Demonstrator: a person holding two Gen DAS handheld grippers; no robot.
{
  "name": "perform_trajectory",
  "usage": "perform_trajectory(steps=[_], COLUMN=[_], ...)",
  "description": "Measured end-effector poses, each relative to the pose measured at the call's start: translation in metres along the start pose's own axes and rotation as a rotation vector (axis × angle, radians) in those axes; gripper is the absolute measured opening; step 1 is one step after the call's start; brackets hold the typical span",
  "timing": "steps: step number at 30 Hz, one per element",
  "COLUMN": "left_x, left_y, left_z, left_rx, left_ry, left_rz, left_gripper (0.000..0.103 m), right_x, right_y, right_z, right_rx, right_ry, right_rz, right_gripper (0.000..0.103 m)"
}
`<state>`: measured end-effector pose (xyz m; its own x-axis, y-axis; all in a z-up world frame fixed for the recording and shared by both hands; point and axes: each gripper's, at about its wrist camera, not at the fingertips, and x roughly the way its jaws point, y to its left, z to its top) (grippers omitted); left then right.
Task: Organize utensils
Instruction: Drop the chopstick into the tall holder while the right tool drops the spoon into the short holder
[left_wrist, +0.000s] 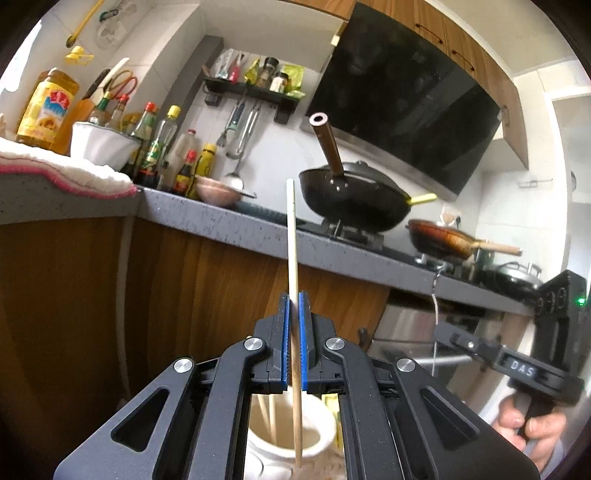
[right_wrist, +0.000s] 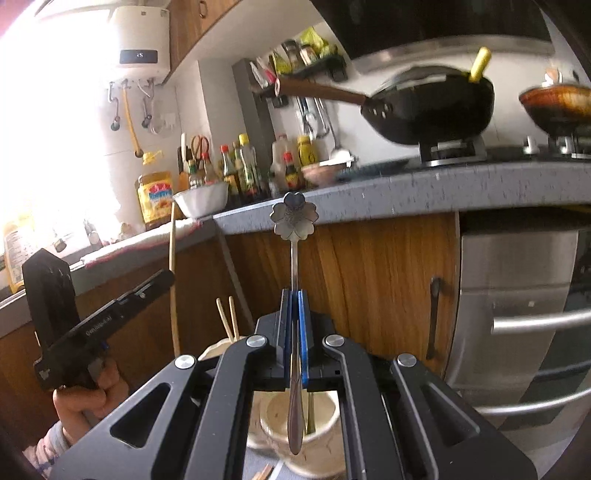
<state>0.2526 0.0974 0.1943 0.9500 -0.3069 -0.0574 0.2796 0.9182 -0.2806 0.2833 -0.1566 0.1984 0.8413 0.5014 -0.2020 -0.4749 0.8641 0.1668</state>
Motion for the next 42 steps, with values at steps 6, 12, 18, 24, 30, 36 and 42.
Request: perform_trajectory(steps=[6,12,18,24,30,36,42], left_x=[0.015,0.024,0.024,0.013,0.0,0.004,0.013], left_y=[0.001,0.003,-0.003,-0.007,-0.005,-0.01,-0.009], left_z=[-0.011,-0.019,-0.028,-0.038,-0.047,-0.055,-0.06], left_rx=[0.0,0.002,0.05,0.083,0.102,0.133,0.137], left_ry=[-0.044,-0.034,0.005,0.049,0.102,0.146,0.188], left_rz=[0.006,0.042,0.044,0.048,0.056,0.059,0.069], left_gripper=[0.005,0.005,0.005,0.005,0.005,0.005,0.005], right_x=[0.021,0.042,0.044,0.041,0.041,0.047,0.051], right_y=[0.003,0.003,0.006,0.009,0.009,0.008,0.007], right_z=[-0.01,-0.024,-0.035,-0.046,-0.058,-0.065,-0.068], right_rx=[-0.013,-0.018,-0.061,-0.097,-0.119,-0.128,-0.135], right_ry=[0.001,0.032,0.064,0.102,0.152,0.198,0.225], right_rz=[-0.029,-0.03,-0.04,-0.051,-0.062,-0.074,-0.081], right_gripper=[0.003,0.003,0.003,0.003,0.003,0.003,0.003])
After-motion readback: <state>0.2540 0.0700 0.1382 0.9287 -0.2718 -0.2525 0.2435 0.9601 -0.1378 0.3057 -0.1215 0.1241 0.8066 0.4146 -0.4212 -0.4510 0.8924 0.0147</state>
